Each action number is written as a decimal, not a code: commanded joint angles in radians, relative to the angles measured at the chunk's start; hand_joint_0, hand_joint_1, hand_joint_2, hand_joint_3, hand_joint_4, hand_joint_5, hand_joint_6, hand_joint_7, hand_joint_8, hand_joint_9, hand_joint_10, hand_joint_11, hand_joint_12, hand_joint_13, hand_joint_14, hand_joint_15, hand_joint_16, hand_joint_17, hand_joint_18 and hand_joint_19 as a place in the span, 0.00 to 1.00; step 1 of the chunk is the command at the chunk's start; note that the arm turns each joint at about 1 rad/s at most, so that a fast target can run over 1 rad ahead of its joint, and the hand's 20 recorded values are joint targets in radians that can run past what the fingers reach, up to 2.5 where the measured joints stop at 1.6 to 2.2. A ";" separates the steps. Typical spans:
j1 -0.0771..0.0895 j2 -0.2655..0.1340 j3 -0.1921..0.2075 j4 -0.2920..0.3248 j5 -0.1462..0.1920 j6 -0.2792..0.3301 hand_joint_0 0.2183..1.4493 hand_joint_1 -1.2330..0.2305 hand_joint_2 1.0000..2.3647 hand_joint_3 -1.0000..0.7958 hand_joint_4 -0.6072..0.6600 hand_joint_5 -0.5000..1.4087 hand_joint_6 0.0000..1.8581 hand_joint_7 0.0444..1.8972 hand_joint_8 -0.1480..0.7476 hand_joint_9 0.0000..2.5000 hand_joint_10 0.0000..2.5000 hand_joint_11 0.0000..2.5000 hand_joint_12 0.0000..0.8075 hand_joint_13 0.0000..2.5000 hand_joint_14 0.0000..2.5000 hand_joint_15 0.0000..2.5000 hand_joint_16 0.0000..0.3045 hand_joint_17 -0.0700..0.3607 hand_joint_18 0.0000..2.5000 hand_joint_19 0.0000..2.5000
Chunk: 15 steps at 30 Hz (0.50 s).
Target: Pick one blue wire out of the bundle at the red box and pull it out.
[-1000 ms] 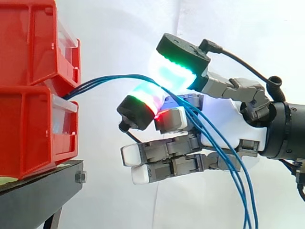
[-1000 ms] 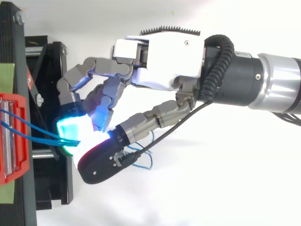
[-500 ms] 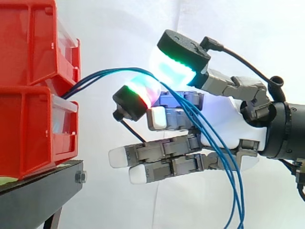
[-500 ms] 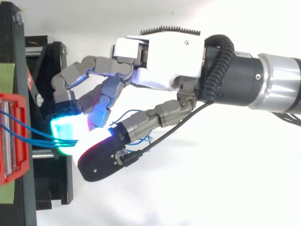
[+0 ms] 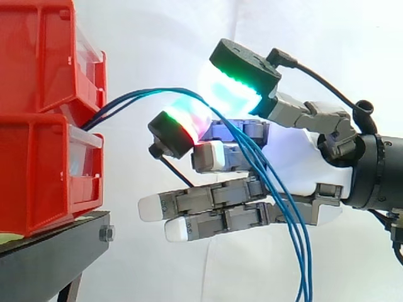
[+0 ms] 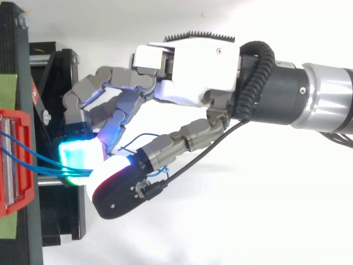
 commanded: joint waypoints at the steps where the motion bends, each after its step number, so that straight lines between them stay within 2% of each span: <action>1: 0.001 0.000 -0.001 -0.003 -0.003 -0.001 0.46 0.23 0.01 0.40 0.47 0.16 0.49 0.49 0.39 0.41 0.01 0.35 0.44 0.22 0.01 0.14 0.16 0.42 0.17 0.16; 4: 0.001 0.000 -0.001 -0.003 -0.003 -0.001 0.46 0.22 0.01 0.40 0.46 0.16 0.48 0.48 0.39 0.41 0.01 0.36 0.44 0.22 0.01 0.14 0.16 0.42 0.18 0.16; 5: 0.001 0.000 -0.001 -0.003 -0.003 -0.001 0.46 0.22 0.01 0.42 0.42 0.16 0.48 0.52 0.39 0.42 0.01 0.37 0.43 0.22 0.01 0.14 0.16 0.42 0.18 0.16; 6: -0.001 0.000 -0.001 -0.003 -0.003 -0.001 0.47 0.23 0.01 0.45 0.42 0.16 0.48 0.58 0.40 0.42 0.01 0.36 0.43 0.22 0.01 0.14 0.16 0.42 0.17 0.17; 7: 0.001 0.000 -0.001 -0.003 -0.001 -0.001 0.47 0.23 0.01 0.45 0.43 0.16 0.49 0.59 0.39 0.42 0.01 0.36 0.43 0.22 0.01 0.14 0.16 0.41 0.17 0.17; 11: 0.001 0.000 -0.001 -0.001 -0.001 -0.001 0.49 0.23 0.01 0.45 0.44 0.15 0.49 0.59 0.39 0.42 0.01 0.36 0.43 0.22 0.01 0.14 0.16 0.41 0.17 0.18; 15: 0.001 0.000 -0.001 0.000 -0.001 -0.001 0.53 0.24 0.01 0.42 0.38 0.16 0.49 0.61 0.38 0.42 0.01 0.35 0.42 0.22 0.01 0.15 0.16 0.41 0.15 0.20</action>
